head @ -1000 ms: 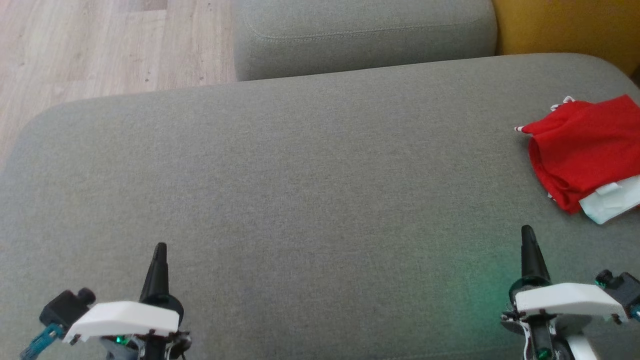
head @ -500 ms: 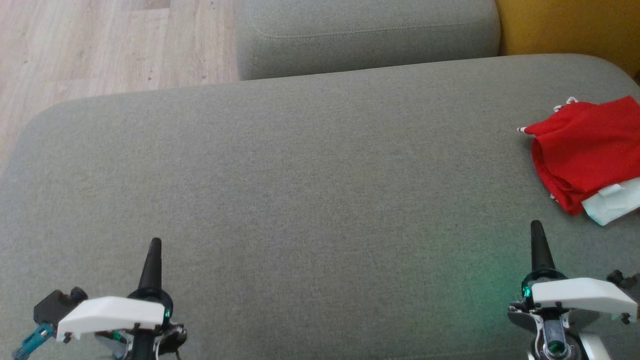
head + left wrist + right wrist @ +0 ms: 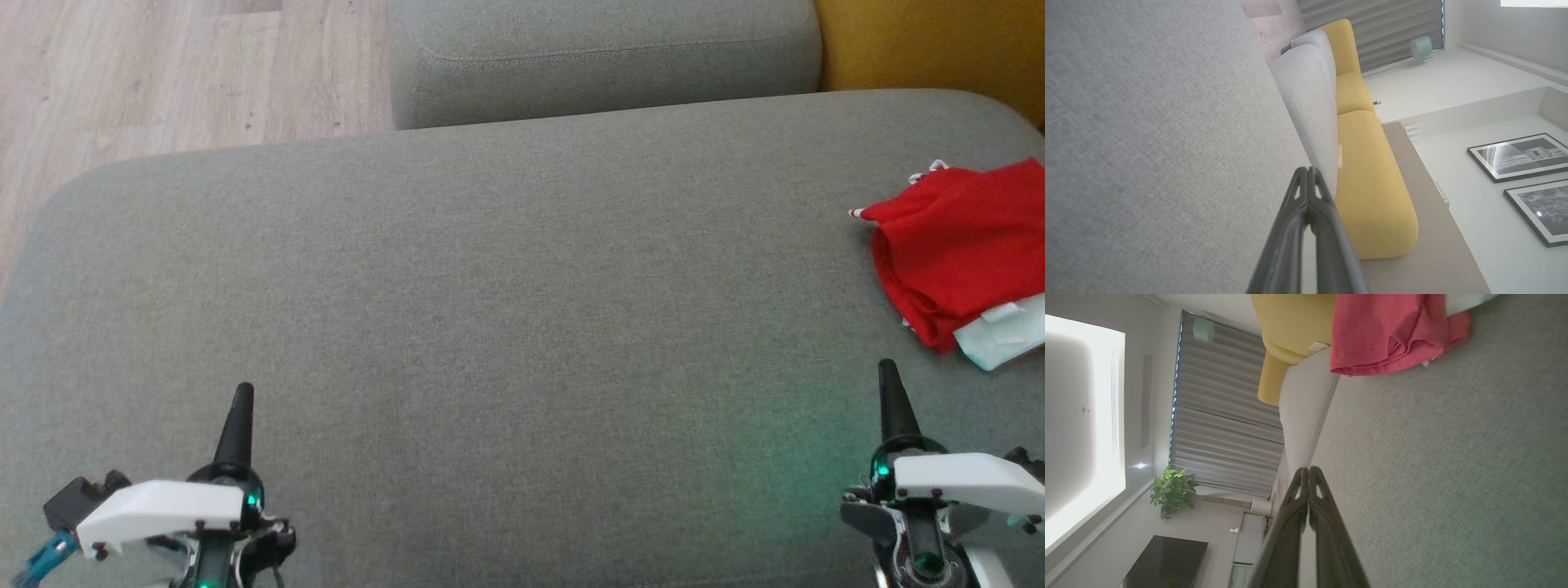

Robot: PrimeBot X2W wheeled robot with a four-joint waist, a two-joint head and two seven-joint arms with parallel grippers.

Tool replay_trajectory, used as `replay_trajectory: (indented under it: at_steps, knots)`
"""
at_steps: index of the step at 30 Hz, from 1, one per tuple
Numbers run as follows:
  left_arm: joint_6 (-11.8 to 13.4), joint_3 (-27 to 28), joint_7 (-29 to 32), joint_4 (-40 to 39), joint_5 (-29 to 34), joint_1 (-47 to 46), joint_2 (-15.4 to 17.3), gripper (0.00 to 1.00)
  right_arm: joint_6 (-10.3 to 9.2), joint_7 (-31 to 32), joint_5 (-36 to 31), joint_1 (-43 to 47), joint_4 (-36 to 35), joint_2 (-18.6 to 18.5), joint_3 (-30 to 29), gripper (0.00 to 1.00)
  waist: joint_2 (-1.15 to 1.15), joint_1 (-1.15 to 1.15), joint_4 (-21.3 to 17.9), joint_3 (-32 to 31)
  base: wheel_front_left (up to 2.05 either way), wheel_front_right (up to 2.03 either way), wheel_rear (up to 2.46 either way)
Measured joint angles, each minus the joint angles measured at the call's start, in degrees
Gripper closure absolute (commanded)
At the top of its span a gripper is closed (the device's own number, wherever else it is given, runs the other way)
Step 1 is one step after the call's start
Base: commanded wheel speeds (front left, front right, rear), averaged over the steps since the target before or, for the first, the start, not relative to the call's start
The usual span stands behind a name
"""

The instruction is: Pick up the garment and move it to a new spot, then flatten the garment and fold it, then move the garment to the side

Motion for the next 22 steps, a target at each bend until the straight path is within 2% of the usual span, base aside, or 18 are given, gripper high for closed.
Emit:
replay_trajectory:
  at_steps: [22]
  knots:
    - [-2.0, 2.18, 3.74, 1.49, -12.21, -2.31, -0.01, 1.0, -0.01, 3.68, 12.28, -0.29, -0.71, 0.01, -2.54, 1.0, 0.0, 0.0, 0.53, 0.11, 0.0, 0.0, 0.0]
